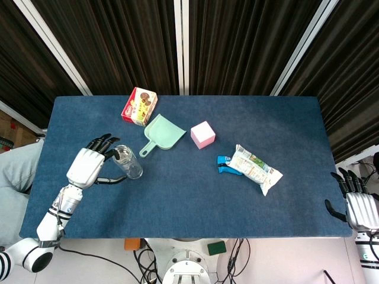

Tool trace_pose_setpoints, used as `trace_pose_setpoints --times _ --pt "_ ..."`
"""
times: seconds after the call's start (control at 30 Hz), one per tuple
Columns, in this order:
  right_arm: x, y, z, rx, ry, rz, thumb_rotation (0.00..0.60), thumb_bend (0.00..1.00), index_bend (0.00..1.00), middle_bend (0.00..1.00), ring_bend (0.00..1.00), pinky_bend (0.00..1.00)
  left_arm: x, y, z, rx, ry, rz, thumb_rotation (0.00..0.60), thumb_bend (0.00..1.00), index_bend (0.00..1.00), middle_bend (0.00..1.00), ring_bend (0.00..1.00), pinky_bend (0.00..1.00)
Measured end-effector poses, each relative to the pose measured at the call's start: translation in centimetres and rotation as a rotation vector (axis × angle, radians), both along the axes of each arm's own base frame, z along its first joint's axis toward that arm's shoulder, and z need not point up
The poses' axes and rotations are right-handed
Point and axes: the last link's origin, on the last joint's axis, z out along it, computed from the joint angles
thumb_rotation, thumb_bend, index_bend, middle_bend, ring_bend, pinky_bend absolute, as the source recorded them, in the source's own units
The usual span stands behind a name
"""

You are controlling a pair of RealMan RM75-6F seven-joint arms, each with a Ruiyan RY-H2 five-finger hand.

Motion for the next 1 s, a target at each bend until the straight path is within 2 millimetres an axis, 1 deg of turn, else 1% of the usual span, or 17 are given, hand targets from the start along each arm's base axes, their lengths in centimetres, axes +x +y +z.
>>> trace_pose_setpoints --times 0.7,1.0 --pt "0.13 -0.08 -0.01 0.004 0.003 0.0 0.6 0.33 0.15 0.04 0.0 0.11 0.12 0.08 -0.56 -0.004 0.018 -0.013 0.039 0.0 0.48 0.16 0.09 0.22" --pt "0.08 -0.05 -0.08 0.008 0.003 -0.001 0.6 0.33 0.15 0.04 0.0 0.11 0.14 0.06 -0.89 0.01 0.058 -0.033 0.038 0.0 0.49 0.16 0.09 0.22"
